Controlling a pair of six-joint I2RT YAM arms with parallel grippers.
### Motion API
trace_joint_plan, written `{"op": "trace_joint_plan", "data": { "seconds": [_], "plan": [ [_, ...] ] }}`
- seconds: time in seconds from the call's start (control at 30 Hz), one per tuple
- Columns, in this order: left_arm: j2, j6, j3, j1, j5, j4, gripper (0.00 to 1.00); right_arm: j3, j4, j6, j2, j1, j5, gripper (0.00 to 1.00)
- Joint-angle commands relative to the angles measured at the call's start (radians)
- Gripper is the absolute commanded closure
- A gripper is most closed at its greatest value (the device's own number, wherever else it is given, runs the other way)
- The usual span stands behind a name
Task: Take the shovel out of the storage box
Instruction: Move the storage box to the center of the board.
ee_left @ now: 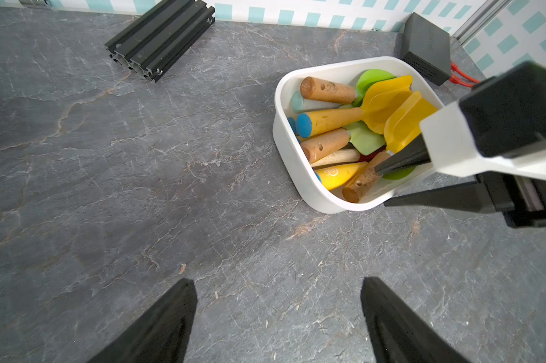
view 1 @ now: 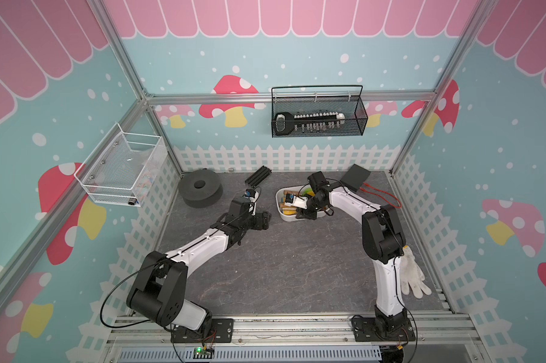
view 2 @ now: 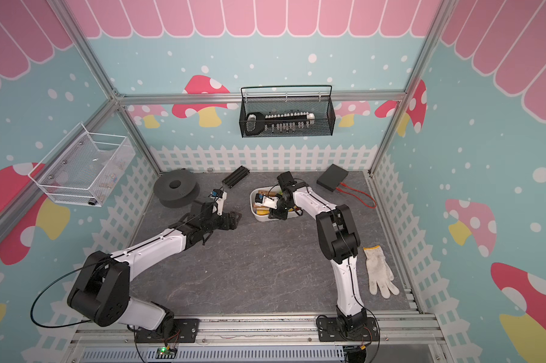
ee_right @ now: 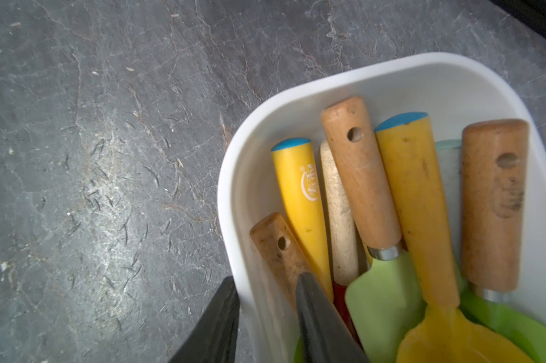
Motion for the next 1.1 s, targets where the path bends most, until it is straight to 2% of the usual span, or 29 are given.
{"op": "trace_joint_plan", "data": {
  "seconds": [0.0, 0.27, 0.43, 0.63, 0.83, 1.07],
  "plan": [
    [0.008, 0.015, 0.027, 0.004, 0.006, -0.016, 0.14, 0.03, -0.045, -0.07, 0.028, 0.012, -0.004, 0.68],
    [-0.004, 0.014, 0.024, 0.004, -0.011, -0.023, 0.14, 0.095, -0.113, -0.113, 0.082, 0.014, -0.004, 0.71],
    [-0.016, -0.017, 0.022, 0.011, -0.047, -0.042, 0.16, 0.103, -0.152, -0.149, 0.081, 0.02, -0.025, 0.88],
    [-0.049, -0.111, 0.011, 0.055, -0.091, -0.085, 0.21, 0.093, -0.213, -0.206, 0.059, 0.054, -0.024, 1.0],
    [-0.107, -0.14, -0.016, 0.072, -0.153, -0.13, 0.21, 0.022, -0.27, -0.348, 0.012, 0.121, -0.075, 1.0],
    [-0.13, -0.145, -0.026, 0.101, -0.155, -0.173, 0.2, -0.05, -0.266, -0.437, -0.049, 0.279, -0.022, 1.0]
  ]
}}
